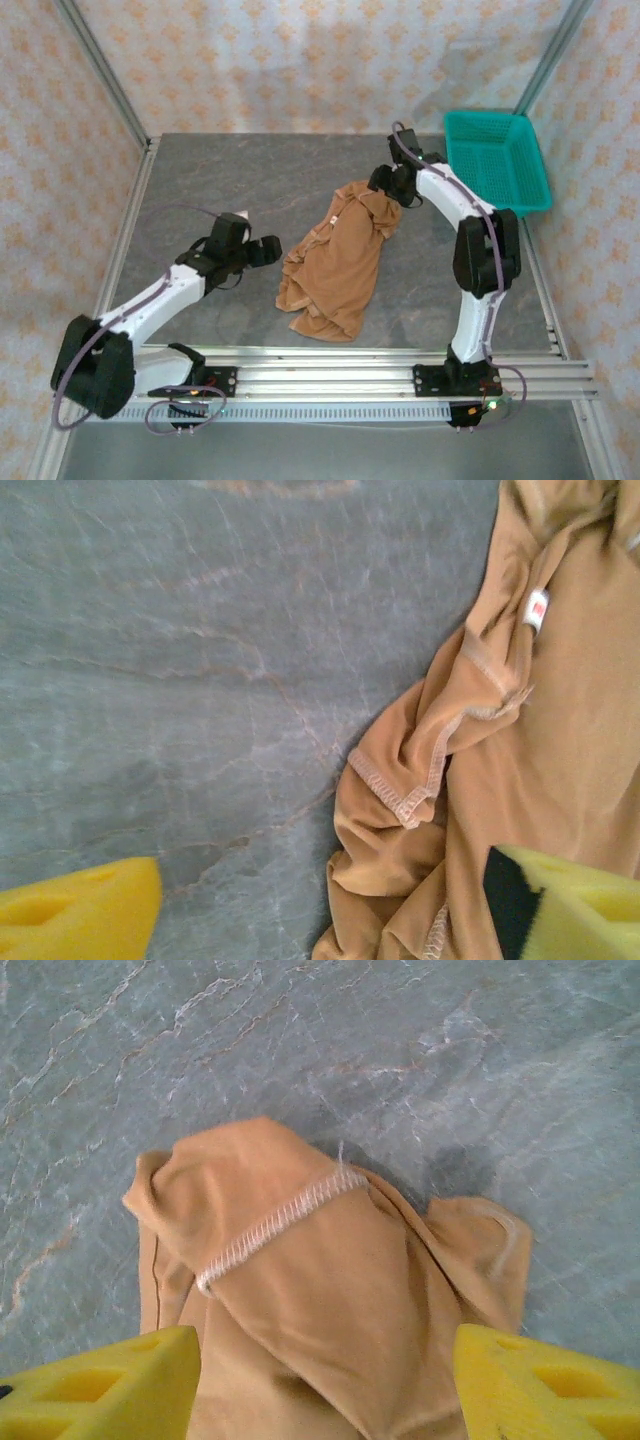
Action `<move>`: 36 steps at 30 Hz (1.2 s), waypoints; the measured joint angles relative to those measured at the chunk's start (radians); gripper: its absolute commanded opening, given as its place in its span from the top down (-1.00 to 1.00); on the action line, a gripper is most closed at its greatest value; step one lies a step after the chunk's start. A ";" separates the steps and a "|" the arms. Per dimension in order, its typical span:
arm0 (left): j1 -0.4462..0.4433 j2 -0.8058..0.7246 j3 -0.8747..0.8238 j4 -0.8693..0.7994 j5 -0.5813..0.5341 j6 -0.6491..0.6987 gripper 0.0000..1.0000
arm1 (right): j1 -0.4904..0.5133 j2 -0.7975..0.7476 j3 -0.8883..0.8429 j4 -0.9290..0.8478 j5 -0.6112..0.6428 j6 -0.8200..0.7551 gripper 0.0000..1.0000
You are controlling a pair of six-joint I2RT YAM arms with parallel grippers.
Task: Fold the inside-out t-shirt
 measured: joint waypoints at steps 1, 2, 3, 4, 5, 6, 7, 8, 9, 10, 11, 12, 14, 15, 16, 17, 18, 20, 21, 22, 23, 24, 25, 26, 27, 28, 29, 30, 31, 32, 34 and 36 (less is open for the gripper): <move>-0.013 0.035 0.010 0.006 -0.001 0.006 -0.45 | 0.002 -0.028 -0.024 0.000 0.002 -0.006 -0.36; -0.027 0.075 0.027 0.008 -0.001 0.014 -0.40 | 0.003 -0.050 -0.045 0.000 0.002 -0.013 -0.36; -0.040 0.118 0.050 0.010 -0.001 0.022 -0.35 | 0.005 -0.071 -0.066 0.002 0.002 -0.016 -0.36; -0.051 0.156 0.079 0.010 -0.001 0.030 -0.30 | 0.005 -0.084 -0.085 0.005 -0.002 -0.018 -0.36; -0.065 0.208 0.124 0.009 -0.001 0.045 -0.25 | 0.005 -0.095 -0.109 0.009 -0.007 -0.019 -0.36; -0.076 0.247 0.159 0.010 -0.001 0.053 -0.24 | 0.004 -0.100 -0.126 0.011 -0.012 -0.019 -0.36; -0.092 0.309 0.223 0.008 -0.001 0.074 -0.22 | 0.004 -0.106 -0.158 0.019 -0.021 -0.018 -0.36; -0.103 0.354 0.270 0.008 -0.001 0.089 -0.20 | 0.004 -0.113 -0.194 0.029 -0.030 -0.016 -0.37; -0.112 0.399 0.319 0.004 -0.001 0.103 -0.19 | 0.004 -0.117 -0.228 0.036 -0.038 -0.013 -0.37; -0.119 0.444 0.366 0.000 0.000 0.116 -0.19 | 0.004 -0.121 -0.255 0.040 -0.042 -0.012 -0.37; -0.126 0.487 0.410 0.000 0.000 0.128 -0.19 | 0.004 -0.121 -0.284 0.041 -0.048 -0.012 -0.37; -0.131 0.521 0.442 -0.001 0.000 0.137 -0.19 | 0.004 -0.121 -0.306 0.041 -0.051 -0.012 -0.37; -0.132 0.579 0.486 -0.003 0.006 0.151 -0.20 | 0.001 -0.121 -0.327 0.039 -0.060 -0.012 -0.37; -0.132 0.601 0.498 -0.006 0.011 0.154 -0.20 | -0.003 -0.121 -0.328 0.042 -0.069 -0.012 -0.37; -0.132 0.620 0.508 -0.009 0.015 0.155 -0.20 | -0.008 -0.121 -0.328 0.049 -0.077 -0.011 -0.37; -0.132 0.638 0.515 -0.012 0.019 0.155 -0.20 | -0.013 -0.121 -0.327 0.057 -0.084 -0.011 -0.37; -0.132 0.649 0.519 -0.012 0.022 0.155 -0.20 | -0.017 -0.121 -0.327 0.064 -0.090 -0.010 -0.37; -0.132 0.671 0.526 -0.016 0.030 0.151 -0.11 | -0.023 -0.114 -0.317 0.071 -0.105 -0.003 -0.36; -0.132 0.681 0.529 -0.016 0.037 0.148 -0.05 | -0.025 -0.105 -0.303 0.071 -0.112 0.001 -0.36; -0.132 0.689 0.533 -0.016 0.041 0.144 0.04 | -0.025 -0.093 -0.284 0.074 -0.120 0.006 -0.36; -0.132 0.696 0.537 -0.015 0.044 0.143 0.14 | -0.025 -0.079 -0.262 0.083 -0.127 0.011 -0.36; -0.132 0.705 0.542 -0.016 0.045 0.140 0.24 | -0.025 -0.066 -0.239 0.086 -0.130 0.016 -0.36; -0.132 0.714 0.547 -0.016 0.045 0.137 0.36 | -0.025 -0.050 -0.213 0.091 -0.133 0.019 -0.36; -0.132 0.723 0.550 -0.016 0.044 0.134 0.49 | -0.024 -0.027 -0.179 0.099 -0.135 0.020 -0.36; -0.132 0.729 0.553 -0.018 0.044 0.136 0.60 | -0.024 -0.001 -0.146 0.105 -0.135 0.023 -0.36; -0.132 0.735 0.555 -0.020 0.044 0.136 0.72 | -0.021 0.023 -0.117 0.107 -0.135 0.023 -0.36; -0.132 0.739 0.558 -0.026 0.042 0.138 0.78 | -0.019 0.059 -0.064 0.097 -0.134 0.023 -0.36; -0.132 0.741 0.563 -0.034 0.039 0.139 0.81 | -0.015 0.096 -0.012 0.085 -0.132 0.022 -0.36; -0.132 0.742 0.567 -0.039 0.035 0.137 0.85 | -0.007 0.147 0.060 0.079 -0.125 0.016 -0.36; -0.132 0.742 0.571 -0.044 0.031 0.136 0.89 | 0.003 0.193 0.125 0.071 -0.116 0.011 -0.37; -0.132 0.742 0.582 -0.054 0.020 0.138 1.00 | 0.026 0.259 0.220 0.050 -0.095 0.002 -0.36; -0.132 0.741 0.589 -0.061 0.010 0.137 1.00 | 0.051 0.319 0.301 0.023 -0.069 -0.008 -0.30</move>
